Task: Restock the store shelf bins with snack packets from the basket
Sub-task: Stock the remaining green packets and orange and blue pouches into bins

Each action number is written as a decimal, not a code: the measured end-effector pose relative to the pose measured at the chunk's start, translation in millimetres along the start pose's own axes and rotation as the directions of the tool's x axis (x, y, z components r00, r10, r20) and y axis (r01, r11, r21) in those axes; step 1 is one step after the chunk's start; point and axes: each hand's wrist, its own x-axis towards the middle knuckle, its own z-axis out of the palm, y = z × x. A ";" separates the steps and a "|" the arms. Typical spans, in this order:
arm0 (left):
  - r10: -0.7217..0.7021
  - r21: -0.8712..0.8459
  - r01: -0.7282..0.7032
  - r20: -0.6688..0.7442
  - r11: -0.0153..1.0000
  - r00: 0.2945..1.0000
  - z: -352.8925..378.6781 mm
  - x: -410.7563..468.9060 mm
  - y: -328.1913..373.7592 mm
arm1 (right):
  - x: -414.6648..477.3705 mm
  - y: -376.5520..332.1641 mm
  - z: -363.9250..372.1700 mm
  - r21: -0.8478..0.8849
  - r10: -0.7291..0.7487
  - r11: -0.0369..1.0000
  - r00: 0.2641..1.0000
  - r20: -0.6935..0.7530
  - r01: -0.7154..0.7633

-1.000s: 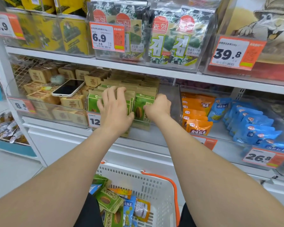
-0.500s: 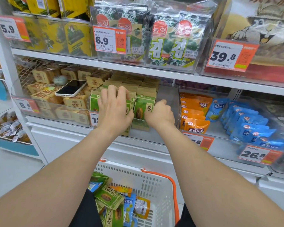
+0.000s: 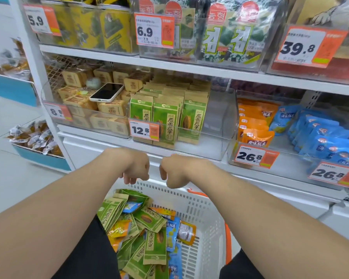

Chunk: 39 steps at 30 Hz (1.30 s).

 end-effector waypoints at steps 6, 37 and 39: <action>-0.009 0.043 0.009 -0.008 0.999 1.000 11.5 18.1 -18.8 | 42.4 -29.0 47.8 -0.255 -0.118 0.955 0.984 0.134 0.149; 0.058 0.200 -0.071 0.070 0.977 0.996 -9.5 96.4 -35.7 | 186.9 -53.3 178.2 -0.125 -0.208 0.971 0.978 -0.035 0.202; 0.037 0.235 -0.057 0.088 0.970 0.995 -9.6 92.4 -36.6 | 184.0 -48.2 169.6 -0.118 -0.227 0.971 0.955 -0.192 0.207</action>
